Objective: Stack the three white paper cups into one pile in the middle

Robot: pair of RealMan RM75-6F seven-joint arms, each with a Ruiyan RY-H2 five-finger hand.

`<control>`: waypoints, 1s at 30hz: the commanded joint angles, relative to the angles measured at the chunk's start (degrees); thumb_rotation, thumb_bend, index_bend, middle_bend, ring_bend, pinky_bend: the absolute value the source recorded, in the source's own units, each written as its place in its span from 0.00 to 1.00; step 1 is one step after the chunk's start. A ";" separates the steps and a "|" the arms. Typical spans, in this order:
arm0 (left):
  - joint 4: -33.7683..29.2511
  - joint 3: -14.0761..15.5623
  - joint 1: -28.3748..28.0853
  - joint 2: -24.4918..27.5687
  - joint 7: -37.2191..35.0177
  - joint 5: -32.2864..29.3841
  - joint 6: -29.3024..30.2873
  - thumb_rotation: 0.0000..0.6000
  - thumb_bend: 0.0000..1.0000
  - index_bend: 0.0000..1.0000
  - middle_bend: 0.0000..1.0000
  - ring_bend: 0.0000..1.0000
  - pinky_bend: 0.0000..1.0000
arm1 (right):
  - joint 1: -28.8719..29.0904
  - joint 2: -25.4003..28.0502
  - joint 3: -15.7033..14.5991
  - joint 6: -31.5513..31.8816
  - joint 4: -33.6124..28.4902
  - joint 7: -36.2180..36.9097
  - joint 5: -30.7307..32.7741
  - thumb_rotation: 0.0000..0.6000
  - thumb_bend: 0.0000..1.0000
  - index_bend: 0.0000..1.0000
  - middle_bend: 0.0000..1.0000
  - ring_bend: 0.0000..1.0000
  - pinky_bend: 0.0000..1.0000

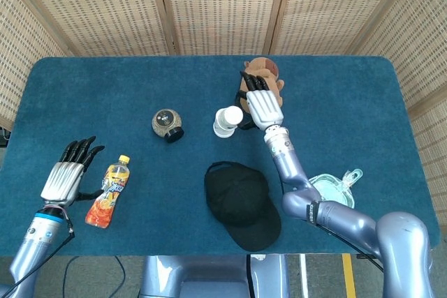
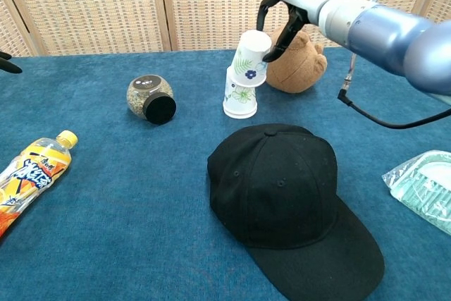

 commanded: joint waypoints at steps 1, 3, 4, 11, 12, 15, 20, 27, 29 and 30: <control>0.11 -0.02 -0.05 -0.07 0.01 -0.11 -0.07 1.00 0.07 0.14 0.00 0.00 0.00 | 1.11 -1.33 0.16 -1.17 2.19 0.50 -0.01 1.00 0.21 0.53 0.05 0.04 0.00; 0.14 -0.05 -0.07 -0.11 -0.11 -0.08 -0.08 1.00 0.07 0.14 0.00 0.00 0.00 | 1.77 -2.12 0.22 -1.96 3.94 0.72 0.02 1.00 0.21 0.53 0.05 0.04 0.00; 0.19 -0.02 -0.09 -0.14 -0.10 -0.09 -0.17 1.00 0.07 0.14 0.00 0.00 0.00 | 2.11 -2.44 0.17 -2.43 4.82 0.69 0.03 1.00 0.21 0.53 0.05 0.04 0.00; 0.64 -0.14 -0.38 -0.36 -0.19 -0.62 -0.92 1.00 0.07 0.14 0.00 0.00 0.00 | 3.57 -4.10 -0.01 -3.71 8.93 -0.03 -0.09 1.00 0.22 0.49 0.03 0.04 0.00; 0.66 -0.13 -0.38 -0.39 -0.14 -0.61 -0.90 1.00 0.07 0.14 0.00 0.00 0.00 | 3.59 -4.11 -0.04 -3.85 8.97 -0.16 -0.03 1.00 0.21 0.47 0.02 0.03 0.00; 0.60 -0.12 -0.40 -0.43 0.00 -0.50 -0.83 1.00 0.07 0.14 0.00 0.00 0.00 | 3.13 -3.57 -0.44 -4.00 8.07 -0.68 0.03 1.00 0.20 0.34 0.00 0.02 0.00; 0.27 0.02 -0.27 -0.35 0.24 0.05 -0.33 1.00 0.07 0.14 0.00 0.00 0.00 | 0.45 -0.66 -1.79 -2.31 3.05 -1.92 -0.36 1.00 0.17 0.13 0.00 0.00 0.00; 0.33 0.14 0.00 -0.47 0.57 0.44 0.34 1.00 0.07 0.14 0.00 0.00 0.00 | -7.44 5.22 -5.89 5.98 -7.58 -1.35 -4.77 1.00 0.17 0.13 0.00 0.00 0.00; 0.53 0.11 -0.02 -0.68 0.39 0.47 0.34 1.00 0.07 0.14 0.00 0.00 0.00 | -9.40 6.37 -7.21 8.38 -9.22 -1.57 -6.17 1.00 0.17 0.12 0.00 0.00 0.00; 0.72 0.13 -0.03 -0.81 0.28 0.54 0.33 1.00 0.06 0.13 0.00 0.00 0.00 | -10.87 7.04 -8.22 10.32 -10.15 -1.89 -7.20 1.00 0.17 0.12 0.00 0.00 0.00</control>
